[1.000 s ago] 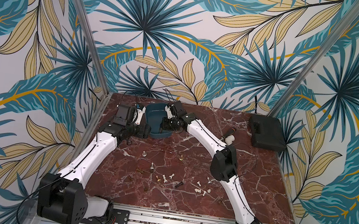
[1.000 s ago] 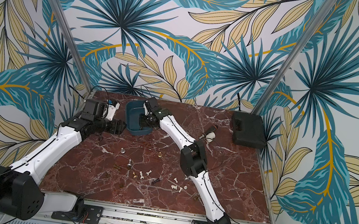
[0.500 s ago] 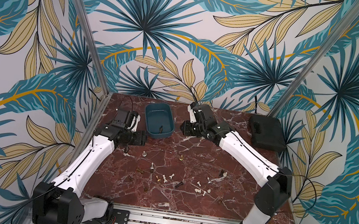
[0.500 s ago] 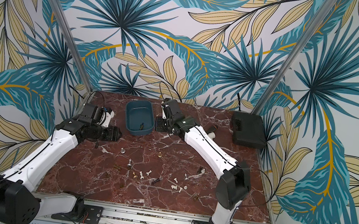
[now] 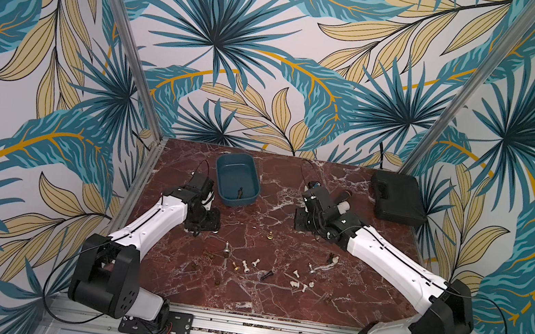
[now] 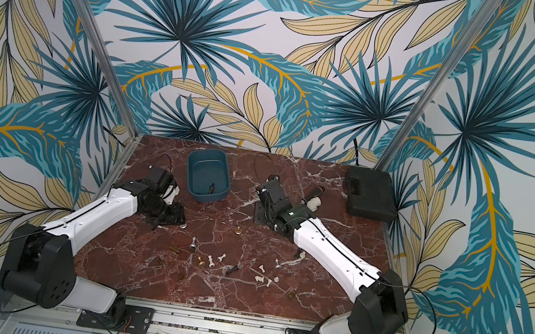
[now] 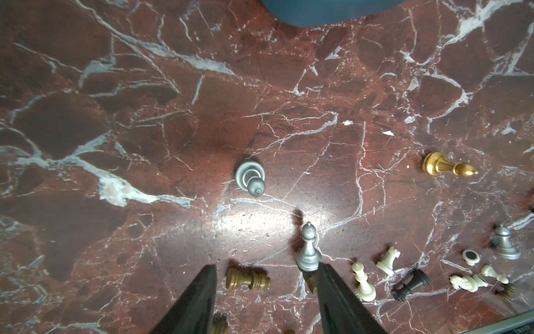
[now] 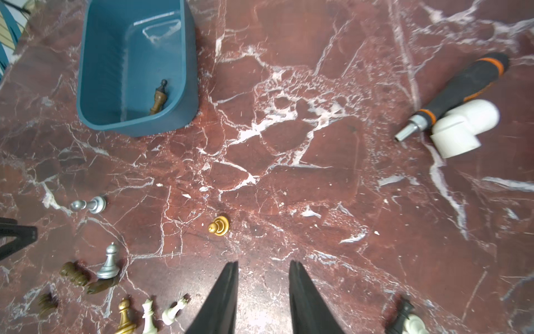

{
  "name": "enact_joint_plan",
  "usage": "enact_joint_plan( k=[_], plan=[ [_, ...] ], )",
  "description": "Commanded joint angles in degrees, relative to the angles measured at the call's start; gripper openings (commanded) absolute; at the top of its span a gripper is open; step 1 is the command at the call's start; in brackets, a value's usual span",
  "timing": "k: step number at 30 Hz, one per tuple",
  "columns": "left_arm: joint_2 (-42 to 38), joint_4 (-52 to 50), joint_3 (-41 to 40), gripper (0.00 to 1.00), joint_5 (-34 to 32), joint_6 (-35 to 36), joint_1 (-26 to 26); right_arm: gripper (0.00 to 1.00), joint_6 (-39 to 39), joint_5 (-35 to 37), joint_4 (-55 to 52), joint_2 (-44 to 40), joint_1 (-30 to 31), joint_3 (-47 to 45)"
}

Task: Put the chess pieces into the storage box
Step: Pick up the chess piece at the center of the board.

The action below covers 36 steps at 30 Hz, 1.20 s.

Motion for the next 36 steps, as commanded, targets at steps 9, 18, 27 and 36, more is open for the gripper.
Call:
enact_joint_plan(
  k=[9,18,27,36],
  plan=[
    [4.54,3.85,-0.58,0.57,-1.95,-0.24,-0.34,0.35,-0.64,5.18,3.81,-3.52,-0.19,-2.61],
    [6.35,4.59,-0.88,0.52,-1.85,0.25,-0.43,0.36,0.66,3.33,5.79,-3.52,-0.20,-3.99],
    [9.78,4.64,1.05,0.46,-3.42,0.97,-0.45,0.36,0.46,2.86,5.94,-3.17,-0.20,-3.91],
    [13.50,5.10,4.10,0.39,-3.83,1.62,-0.98,0.36,0.15,2.52,5.90,-2.22,-0.20,-3.73]
  ],
)
